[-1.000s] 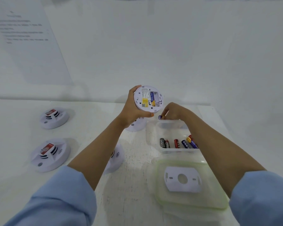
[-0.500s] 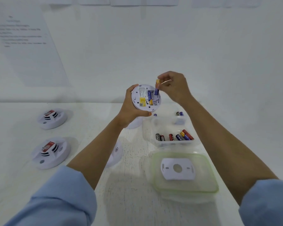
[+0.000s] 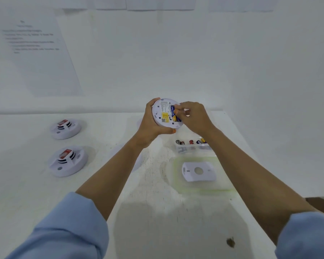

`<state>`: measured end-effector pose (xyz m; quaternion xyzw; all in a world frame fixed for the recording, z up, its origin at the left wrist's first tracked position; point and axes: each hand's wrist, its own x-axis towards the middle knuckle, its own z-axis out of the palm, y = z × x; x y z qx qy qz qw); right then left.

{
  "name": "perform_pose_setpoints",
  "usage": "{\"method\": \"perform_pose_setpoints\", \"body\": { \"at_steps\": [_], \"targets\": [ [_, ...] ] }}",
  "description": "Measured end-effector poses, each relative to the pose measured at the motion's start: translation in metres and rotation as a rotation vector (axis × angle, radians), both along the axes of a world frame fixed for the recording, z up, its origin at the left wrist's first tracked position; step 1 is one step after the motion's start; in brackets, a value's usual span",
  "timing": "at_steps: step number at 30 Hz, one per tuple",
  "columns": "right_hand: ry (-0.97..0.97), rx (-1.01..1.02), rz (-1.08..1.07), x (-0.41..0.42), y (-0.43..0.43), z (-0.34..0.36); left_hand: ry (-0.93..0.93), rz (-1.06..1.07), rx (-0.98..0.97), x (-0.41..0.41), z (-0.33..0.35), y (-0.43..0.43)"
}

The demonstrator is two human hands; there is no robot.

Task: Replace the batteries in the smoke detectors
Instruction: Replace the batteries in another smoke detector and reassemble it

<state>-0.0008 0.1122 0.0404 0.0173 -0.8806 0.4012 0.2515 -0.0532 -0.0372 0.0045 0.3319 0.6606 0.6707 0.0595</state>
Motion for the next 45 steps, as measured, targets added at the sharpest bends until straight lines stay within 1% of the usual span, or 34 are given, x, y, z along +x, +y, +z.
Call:
{"method": "perform_pose_setpoints", "body": {
  "at_steps": [2, 6, 9, 10, 11, 12, 13, 16, 18, 20, 22, 27, 32, 34, 37, 39, 41, 44, 45],
  "targets": [
    [-0.031, 0.072, 0.021, 0.012, -0.002, -0.001, -0.018, 0.002, -0.005, 0.01, 0.0, -0.002],
    [-0.194, 0.034, 0.081, 0.037, 0.001, -0.003, -0.044, -0.004, -0.039, 0.031, -0.005, -0.01],
    [-0.244, -0.261, 0.185, 0.06, 0.009, -0.006, -0.052, 0.012, -0.07, 0.05, -0.011, -0.017],
    [-0.235, -0.311, 0.188, 0.069, 0.013, -0.008, -0.053, 0.014, -0.082, 0.057, -0.013, -0.02],
    [-0.235, -0.295, 0.173, 0.076, 0.018, -0.011, -0.053, 0.018, -0.092, 0.062, -0.015, -0.022],
    [-0.26, -0.236, 0.171, 0.084, 0.022, -0.012, -0.047, 0.023, -0.099, 0.068, -0.018, -0.025],
    [-0.329, -0.134, 0.181, 0.091, 0.026, -0.015, -0.039, 0.031, -0.104, 0.072, -0.021, -0.027],
    [-0.629, 0.285, 0.217, 0.106, 0.031, -0.026, -0.048, 0.049, -0.121, 0.083, -0.029, -0.034],
    [-0.737, 0.395, 0.209, 0.111, 0.029, -0.033, -0.042, 0.053, -0.139, 0.088, -0.032, -0.037],
    [-0.77, 0.449, 0.204, 0.113, 0.026, -0.036, -0.033, 0.054, -0.145, 0.093, -0.032, -0.04],
    [-0.771, 0.502, 0.207, 0.113, 0.024, -0.037, -0.038, 0.056, -0.141, 0.097, -0.03, -0.042],
    [-0.783, 0.467, 0.19, 0.11, 0.023, -0.035, -0.034, 0.064, -0.149, 0.098, -0.03, -0.045],
    [-0.74, 0.5, 0.169, 0.106, 0.026, -0.03, -0.029, 0.067, -0.122, 0.091, -0.022, -0.042],
    [-0.652, 0.457, 0.141, 0.102, 0.035, -0.02, -0.025, 0.075, -0.117, 0.083, -0.017, -0.041],
    [-0.429, 0.254, 0.096, 0.091, 0.044, 0.009, -0.02, 0.069, -0.11, 0.068, -0.012, -0.039],
    [-0.307, 0.177, 0.108, 0.079, 0.037, 0.026, -0.023, 0.039, -0.098, 0.06, -0.009, -0.033],
    [-0.236, 0.189, 0.154, 0.064, 0.022, 0.036, 0.002, 0.037, -0.102, 0.054, -0.001, -0.024],
    [-0.224, 0.219, 0.19, 0.038, 0.007, 0.035, 0.123, 0.046, -0.152, 0.037, 0.01, -0.009],
    [-0.221, 0.228, 0.191, 0.03, 0.006, 0.034, 0.134, 0.041, -0.149, 0.031, 0.011, -0.005]
  ]
}}
